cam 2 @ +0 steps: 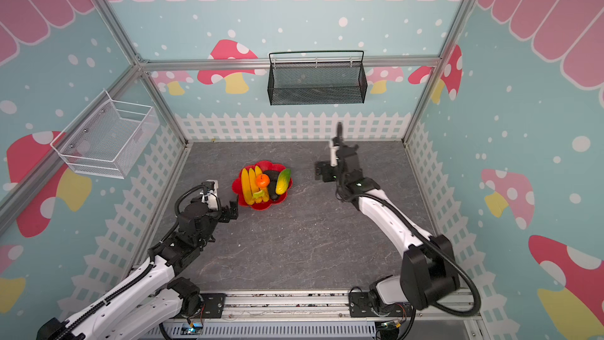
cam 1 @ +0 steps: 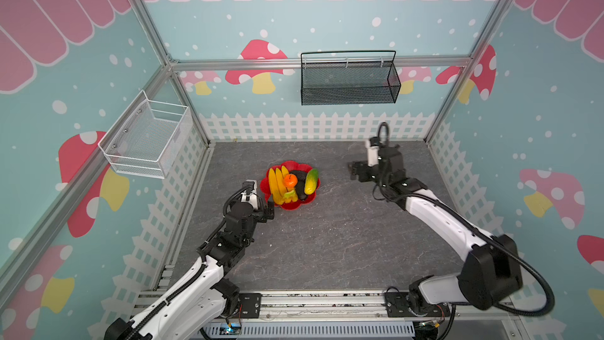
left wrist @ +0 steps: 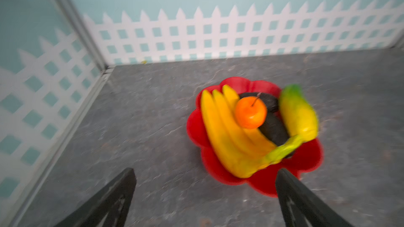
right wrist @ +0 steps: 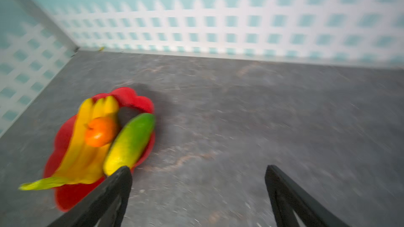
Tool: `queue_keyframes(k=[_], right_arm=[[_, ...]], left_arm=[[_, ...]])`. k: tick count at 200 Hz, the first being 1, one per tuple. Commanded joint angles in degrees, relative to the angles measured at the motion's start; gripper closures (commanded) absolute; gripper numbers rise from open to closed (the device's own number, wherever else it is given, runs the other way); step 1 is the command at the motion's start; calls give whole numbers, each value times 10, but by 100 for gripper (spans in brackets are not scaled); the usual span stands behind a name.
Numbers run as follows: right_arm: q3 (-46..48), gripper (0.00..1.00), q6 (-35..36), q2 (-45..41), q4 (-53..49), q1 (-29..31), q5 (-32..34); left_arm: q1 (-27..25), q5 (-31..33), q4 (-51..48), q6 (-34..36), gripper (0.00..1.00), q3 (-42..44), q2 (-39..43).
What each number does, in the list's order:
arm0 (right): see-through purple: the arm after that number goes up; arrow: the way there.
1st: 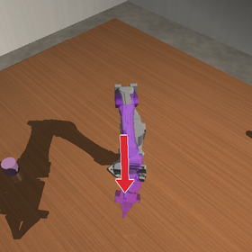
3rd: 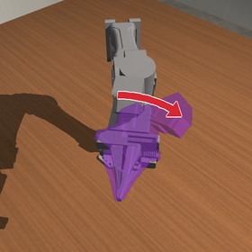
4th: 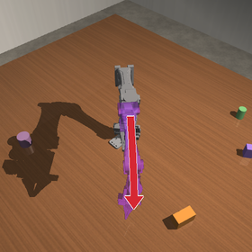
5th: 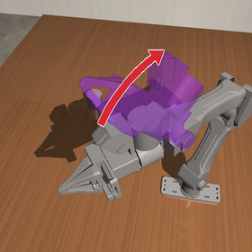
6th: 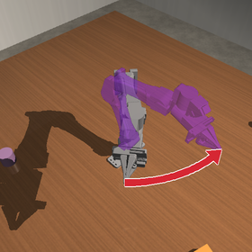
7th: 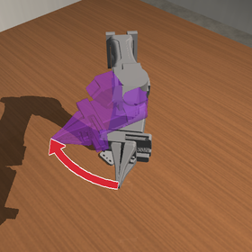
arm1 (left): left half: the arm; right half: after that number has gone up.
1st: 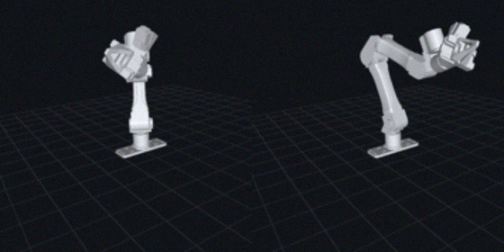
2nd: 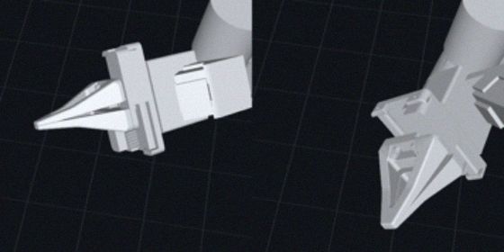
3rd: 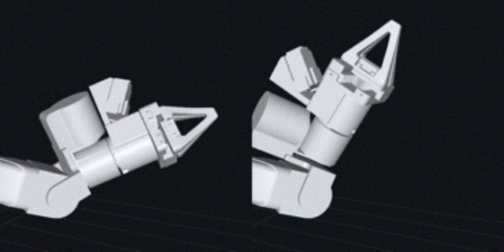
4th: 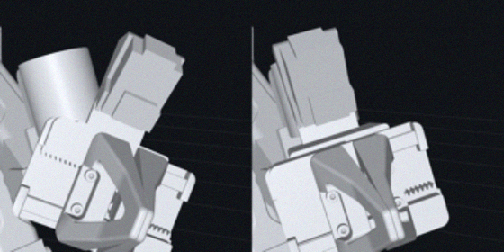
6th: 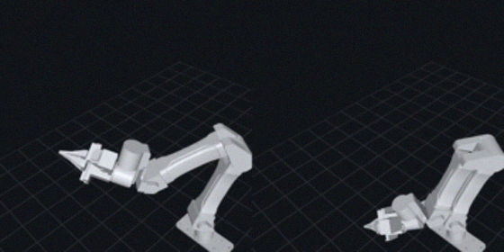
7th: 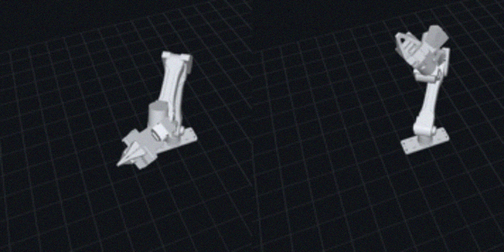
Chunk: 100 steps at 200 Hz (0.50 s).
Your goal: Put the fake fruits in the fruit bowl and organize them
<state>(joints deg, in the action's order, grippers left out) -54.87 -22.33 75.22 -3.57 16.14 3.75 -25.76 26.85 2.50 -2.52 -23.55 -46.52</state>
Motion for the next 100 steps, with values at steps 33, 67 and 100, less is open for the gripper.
queue_keyframes(k=[33,67,100], right_arm=[[397,2,151,-158,477,-89,244],[423,2,160,-95,540,-99,189],[436,2,226,16,690,-101,210]], left_arm=[[123,16,255,-6,0,89,-72],[182,-41,344,-15,0,82,-195],[239,-120,536,-35,0,114,-278]])
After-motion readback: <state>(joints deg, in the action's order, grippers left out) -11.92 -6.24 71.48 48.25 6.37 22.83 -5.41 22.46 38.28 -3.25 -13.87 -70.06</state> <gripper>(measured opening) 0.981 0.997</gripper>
